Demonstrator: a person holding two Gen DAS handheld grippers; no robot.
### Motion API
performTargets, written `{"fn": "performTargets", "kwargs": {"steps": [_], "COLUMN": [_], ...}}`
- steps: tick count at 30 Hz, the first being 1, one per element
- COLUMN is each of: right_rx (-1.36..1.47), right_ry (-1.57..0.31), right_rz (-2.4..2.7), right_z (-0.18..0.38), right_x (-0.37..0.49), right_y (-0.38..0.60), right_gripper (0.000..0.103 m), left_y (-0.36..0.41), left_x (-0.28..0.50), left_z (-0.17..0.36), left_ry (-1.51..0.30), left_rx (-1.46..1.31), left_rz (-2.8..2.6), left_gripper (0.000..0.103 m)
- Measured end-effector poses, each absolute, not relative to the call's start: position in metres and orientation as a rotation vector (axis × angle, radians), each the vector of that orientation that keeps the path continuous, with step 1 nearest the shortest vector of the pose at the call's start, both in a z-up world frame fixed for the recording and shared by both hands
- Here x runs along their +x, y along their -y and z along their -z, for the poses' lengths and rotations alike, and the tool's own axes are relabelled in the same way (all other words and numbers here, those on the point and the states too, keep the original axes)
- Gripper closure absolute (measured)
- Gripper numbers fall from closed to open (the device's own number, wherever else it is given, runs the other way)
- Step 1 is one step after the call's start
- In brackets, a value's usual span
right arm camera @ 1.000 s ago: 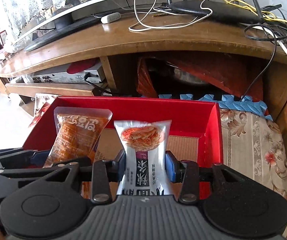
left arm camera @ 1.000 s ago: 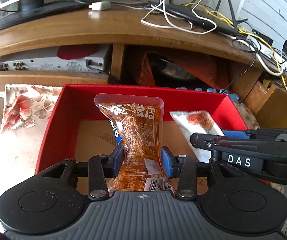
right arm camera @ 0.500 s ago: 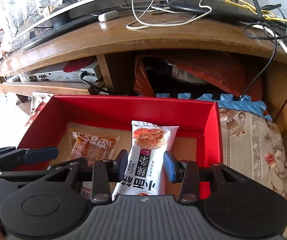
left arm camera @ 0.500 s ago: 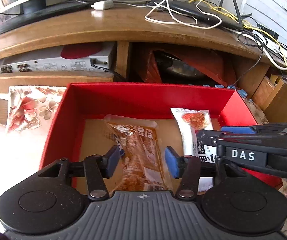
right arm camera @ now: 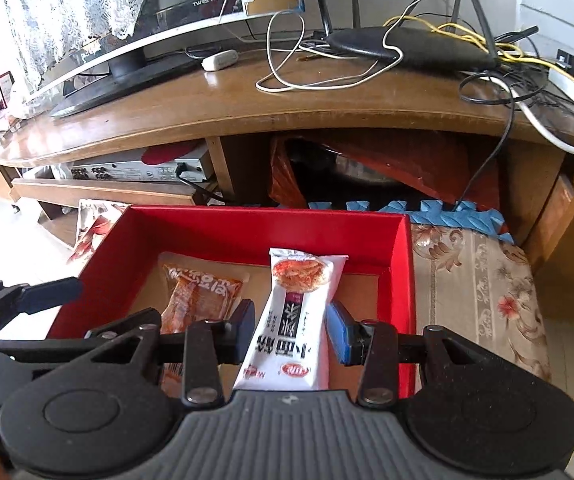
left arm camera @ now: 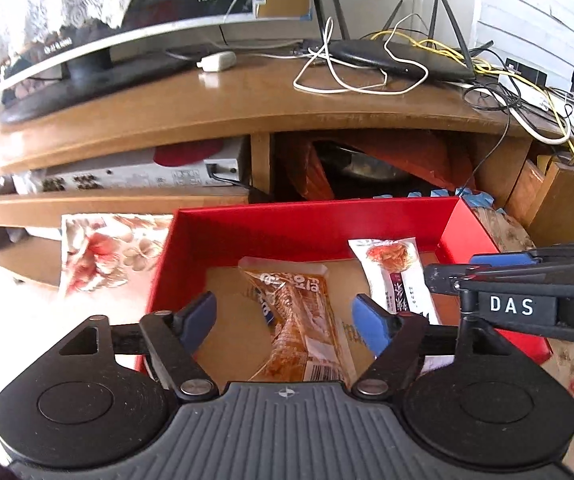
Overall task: Organize snacks
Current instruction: 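Lower both packets into the red box and open both tools, then move both tools back toward the remaining snacks beside the box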
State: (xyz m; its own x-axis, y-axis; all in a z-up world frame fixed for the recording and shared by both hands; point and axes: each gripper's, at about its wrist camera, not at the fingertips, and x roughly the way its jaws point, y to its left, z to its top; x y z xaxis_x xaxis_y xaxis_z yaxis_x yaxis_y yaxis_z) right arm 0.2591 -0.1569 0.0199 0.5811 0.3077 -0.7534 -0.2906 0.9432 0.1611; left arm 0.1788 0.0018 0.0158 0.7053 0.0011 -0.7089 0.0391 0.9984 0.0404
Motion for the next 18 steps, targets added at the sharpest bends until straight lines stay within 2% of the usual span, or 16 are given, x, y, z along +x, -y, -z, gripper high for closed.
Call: {"fn": "performTargets", "kwargs": {"steps": [12,18], "right_rx": [0.024,0.027], "right_ry": [-0.902,-0.920], "right_rz": [-0.370,-0.380], "right_z": [-0.034,-0.034], "right_x": [0.204,0.179], "right_y": [0.169,0.173], "right_gripper": [0.062,0.058], "left_y": [-0.007,-0.009], "left_x": [0.131,0.109], "left_z": [-0.025,-0.024], "left_ry": [-0.844,-0.859], "left_rx": [0.003,-0.016], "left_rz": [0.068,0.075], "left_gripper": [0.012,0.009]}}
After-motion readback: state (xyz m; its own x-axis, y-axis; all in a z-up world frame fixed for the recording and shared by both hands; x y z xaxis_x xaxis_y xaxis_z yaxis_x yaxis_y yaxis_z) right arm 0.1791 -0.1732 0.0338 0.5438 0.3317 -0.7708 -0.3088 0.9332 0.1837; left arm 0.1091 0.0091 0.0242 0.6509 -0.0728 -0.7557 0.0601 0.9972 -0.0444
